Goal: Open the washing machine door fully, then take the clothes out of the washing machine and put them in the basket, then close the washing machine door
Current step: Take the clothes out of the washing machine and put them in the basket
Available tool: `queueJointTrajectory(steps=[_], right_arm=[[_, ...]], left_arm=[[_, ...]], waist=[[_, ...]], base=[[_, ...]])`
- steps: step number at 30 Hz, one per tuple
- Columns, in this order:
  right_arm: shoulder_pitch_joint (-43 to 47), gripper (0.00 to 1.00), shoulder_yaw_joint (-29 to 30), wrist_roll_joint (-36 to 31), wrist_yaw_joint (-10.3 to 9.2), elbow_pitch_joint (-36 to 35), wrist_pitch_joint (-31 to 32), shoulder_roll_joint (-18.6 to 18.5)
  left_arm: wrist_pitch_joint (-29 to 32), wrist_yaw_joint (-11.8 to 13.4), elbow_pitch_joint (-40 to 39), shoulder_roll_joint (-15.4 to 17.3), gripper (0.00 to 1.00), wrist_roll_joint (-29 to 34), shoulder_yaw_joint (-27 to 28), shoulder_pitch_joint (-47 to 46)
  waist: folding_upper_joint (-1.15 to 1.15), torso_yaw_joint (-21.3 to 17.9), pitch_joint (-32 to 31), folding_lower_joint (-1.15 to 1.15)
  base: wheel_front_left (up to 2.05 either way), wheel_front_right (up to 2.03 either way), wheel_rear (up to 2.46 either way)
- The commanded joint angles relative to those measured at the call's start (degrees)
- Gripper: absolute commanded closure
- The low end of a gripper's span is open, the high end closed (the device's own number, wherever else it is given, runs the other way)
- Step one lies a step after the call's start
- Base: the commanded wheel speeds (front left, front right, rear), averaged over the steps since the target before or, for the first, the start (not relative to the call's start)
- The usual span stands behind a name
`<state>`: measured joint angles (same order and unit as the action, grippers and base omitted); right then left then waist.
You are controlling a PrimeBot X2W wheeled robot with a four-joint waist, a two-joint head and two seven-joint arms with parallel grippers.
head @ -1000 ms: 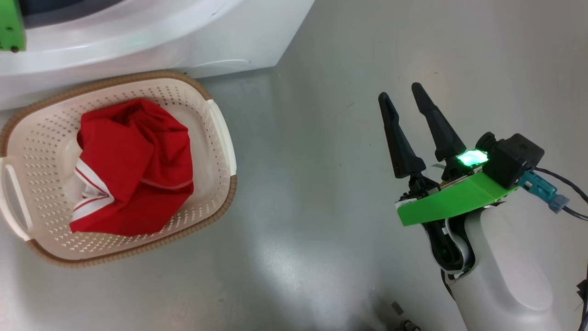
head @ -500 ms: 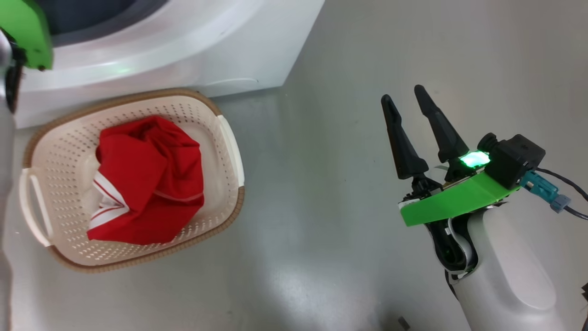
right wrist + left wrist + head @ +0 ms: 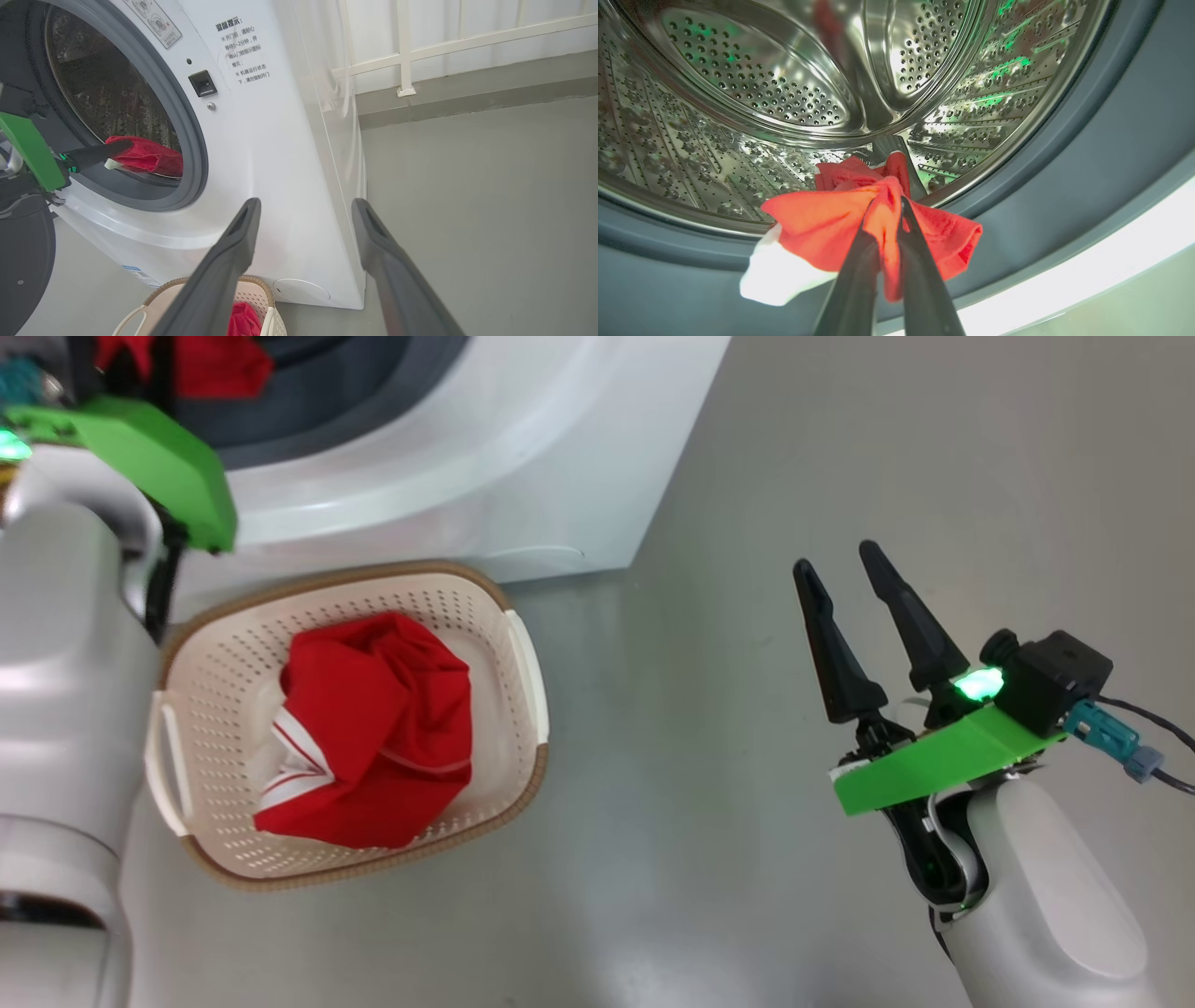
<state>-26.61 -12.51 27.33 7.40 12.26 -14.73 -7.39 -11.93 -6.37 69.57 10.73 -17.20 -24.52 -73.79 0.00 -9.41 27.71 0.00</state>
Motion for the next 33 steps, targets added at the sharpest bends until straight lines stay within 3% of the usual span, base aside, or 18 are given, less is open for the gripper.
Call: queueJointTrajectory(steps=[1, 11, 23, 33], right_arm=[[1.7, 0.00, -1.1, 0.1, 0.09, -1.0, -0.3, -0.3], [3.5, 0.00, -0.9, 0.2, 0.09, -0.4, -0.3, -1.6], [4.7, 0.00, -0.5, 0.6, 0.09, -0.6, -0.3, -2.6], [4.9, 0.00, -0.2, 0.6, 0.09, -0.8, -0.3, -2.5]], left_arm=[[-1.3, -0.4, -2.2, 1.9, 1.00, -0.8, 0.6, 1.1], [-3.0, -0.1, -15.7, 1.7, 1.00, -2.1, 0.8, 13.4], [-2.8, 5.2, -45.9, 6.1, 1.00, -3.2, 2.8, 36.1], [-2.5, 9.4, -63.4, 9.0, 1.00, -4.3, 4.2, 51.0]], waist=[[0.00, 1.9, -2.4, 0.00], [0.00, 4.6, -6.9, 0.00], [0.00, 5.7, -8.7, 0.00], [0.00, 5.3, -8.7, 0.00]], base=[[0.00, 0.00, 0.00], [0.00, 0.00, 0.00], [0.00, 0.00, 0.00], [0.00, 0.00, 0.00]])
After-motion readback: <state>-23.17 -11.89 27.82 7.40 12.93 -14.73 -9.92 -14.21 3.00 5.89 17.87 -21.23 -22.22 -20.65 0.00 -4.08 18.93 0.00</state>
